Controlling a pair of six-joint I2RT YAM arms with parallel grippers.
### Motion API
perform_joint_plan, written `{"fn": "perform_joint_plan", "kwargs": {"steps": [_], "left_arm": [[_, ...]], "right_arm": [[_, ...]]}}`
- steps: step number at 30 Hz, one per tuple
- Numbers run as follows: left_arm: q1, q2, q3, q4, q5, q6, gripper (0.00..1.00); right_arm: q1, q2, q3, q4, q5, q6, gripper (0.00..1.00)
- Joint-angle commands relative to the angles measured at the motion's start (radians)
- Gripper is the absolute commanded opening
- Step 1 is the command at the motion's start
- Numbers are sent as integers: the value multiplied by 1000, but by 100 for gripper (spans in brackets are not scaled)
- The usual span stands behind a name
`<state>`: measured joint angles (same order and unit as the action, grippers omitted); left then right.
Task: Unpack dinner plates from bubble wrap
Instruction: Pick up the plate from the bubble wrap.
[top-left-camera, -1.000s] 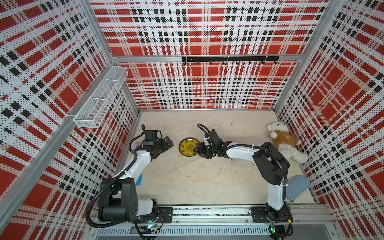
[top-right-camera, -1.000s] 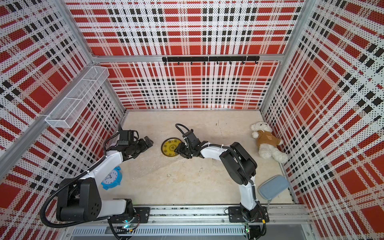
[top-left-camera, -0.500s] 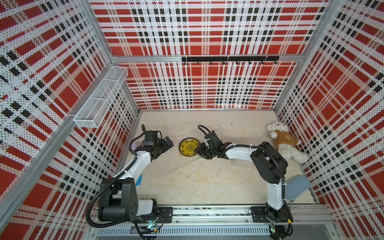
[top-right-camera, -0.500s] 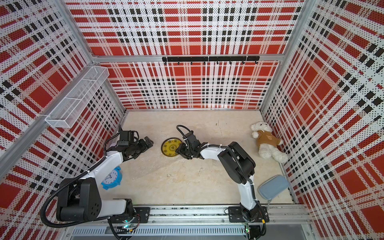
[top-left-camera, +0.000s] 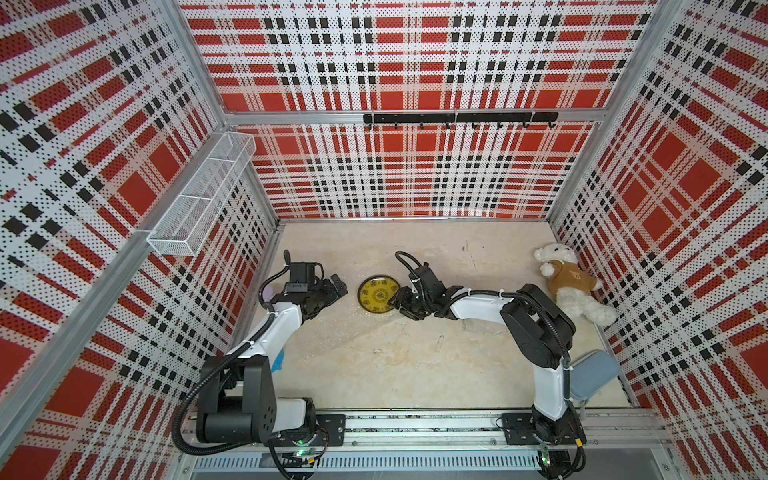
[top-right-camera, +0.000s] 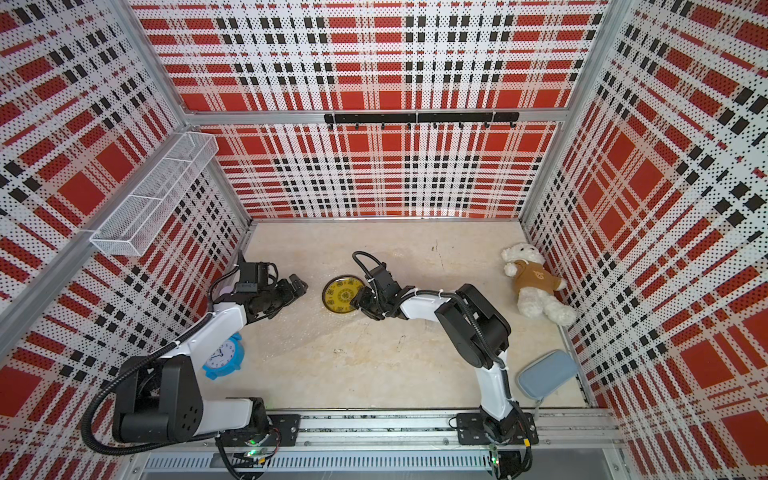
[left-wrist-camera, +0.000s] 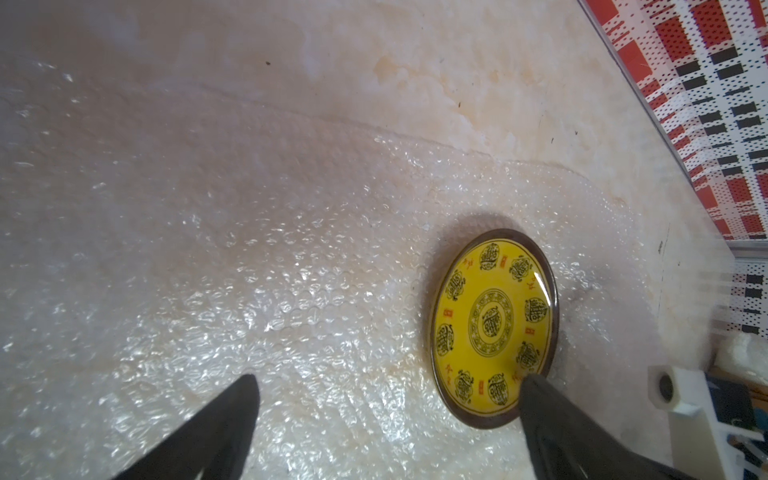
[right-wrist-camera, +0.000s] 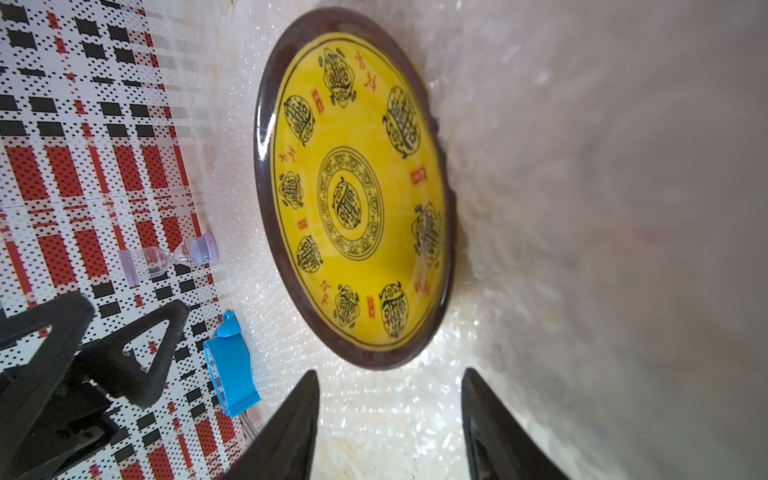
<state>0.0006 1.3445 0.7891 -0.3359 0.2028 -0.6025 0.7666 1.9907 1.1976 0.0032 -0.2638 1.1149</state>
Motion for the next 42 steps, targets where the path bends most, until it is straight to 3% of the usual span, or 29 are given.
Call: {"fn": "perform_joint_plan", "kwargs": {"steps": [1,27,42], "left_arm": [[9,-8,-7,17,-1,-13,99],[8,-18,-6,12,-4,-8,99],[8,-21,-8,10,-8,-7,99]], "right_arm": [[4,6,0,42,5,7,56],[5,63,22,98,3,25,40],[4,82,11,196,26,68,26]]}}
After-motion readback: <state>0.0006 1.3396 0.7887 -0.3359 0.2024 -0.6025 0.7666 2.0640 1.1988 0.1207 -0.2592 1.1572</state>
